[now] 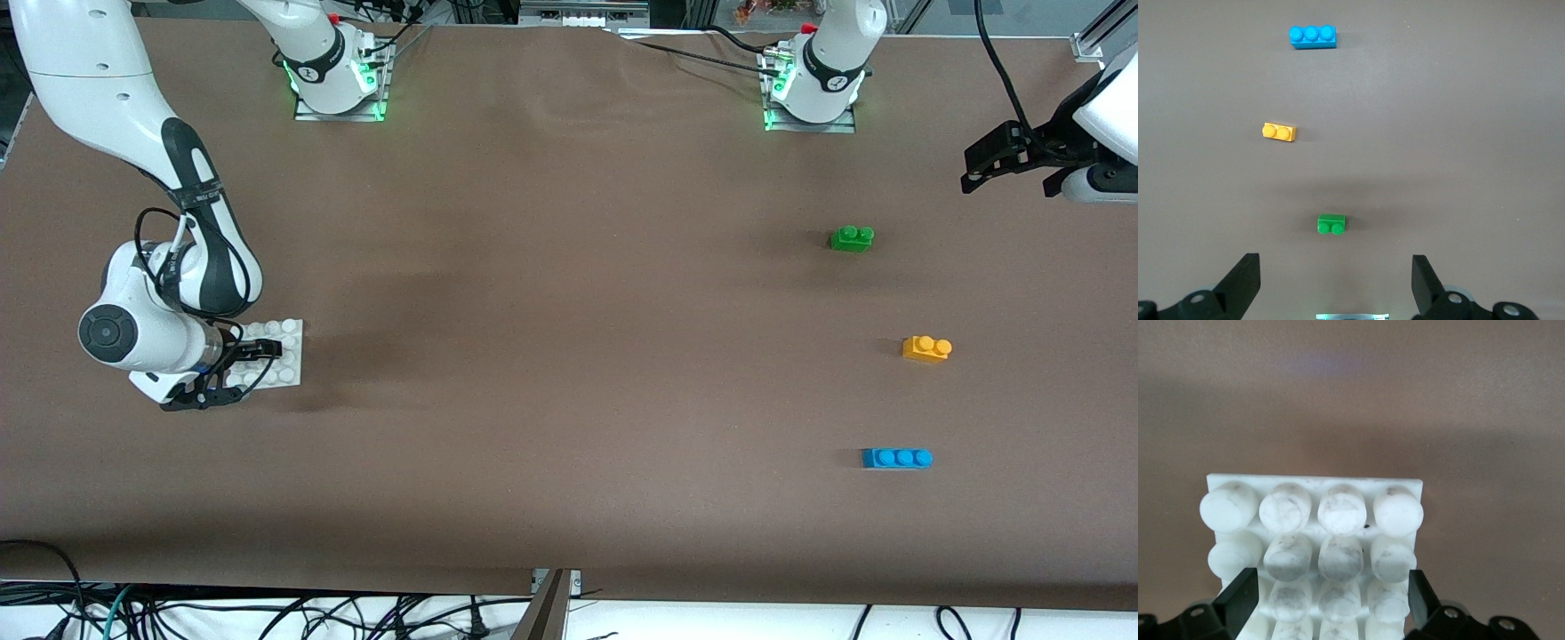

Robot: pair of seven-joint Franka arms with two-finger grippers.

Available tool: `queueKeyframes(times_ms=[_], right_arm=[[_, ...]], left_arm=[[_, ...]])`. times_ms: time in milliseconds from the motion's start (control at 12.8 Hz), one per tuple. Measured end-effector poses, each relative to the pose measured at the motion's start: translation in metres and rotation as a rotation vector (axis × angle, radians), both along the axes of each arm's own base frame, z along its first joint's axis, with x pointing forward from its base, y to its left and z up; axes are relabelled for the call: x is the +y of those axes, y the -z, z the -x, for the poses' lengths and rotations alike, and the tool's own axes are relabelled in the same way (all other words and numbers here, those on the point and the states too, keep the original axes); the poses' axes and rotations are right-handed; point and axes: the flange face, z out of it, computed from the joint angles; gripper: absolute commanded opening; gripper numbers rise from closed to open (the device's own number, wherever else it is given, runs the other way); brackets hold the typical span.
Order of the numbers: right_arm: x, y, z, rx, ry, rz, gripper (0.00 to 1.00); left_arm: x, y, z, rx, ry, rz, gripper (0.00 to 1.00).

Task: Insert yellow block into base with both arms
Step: 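Slide the white base plate with the right gripper toward the table middle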

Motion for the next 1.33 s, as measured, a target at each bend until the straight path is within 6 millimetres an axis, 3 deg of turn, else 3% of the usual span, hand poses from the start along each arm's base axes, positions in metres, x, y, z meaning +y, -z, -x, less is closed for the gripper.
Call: queueKeyframes(times_ms=[783,939,1330], right_arm=[[0.002,0.009,0.001,-0.006,0.008,0.007,0.99],[0.026,0.009,-0.002,-0.031,0.023,0.015,0.99],[0.111,0.01,-0.001,-0.061,0.05,0.031,0.99]], left_arm=[[-0.001,0.0,0.0,0.002,0.003,0.0,1.0],[-0.001,0.0,0.0,0.003,0.002,0.0,1.0],[-0.001,0.0,0.0,0.003,0.002,0.0,1.0]])
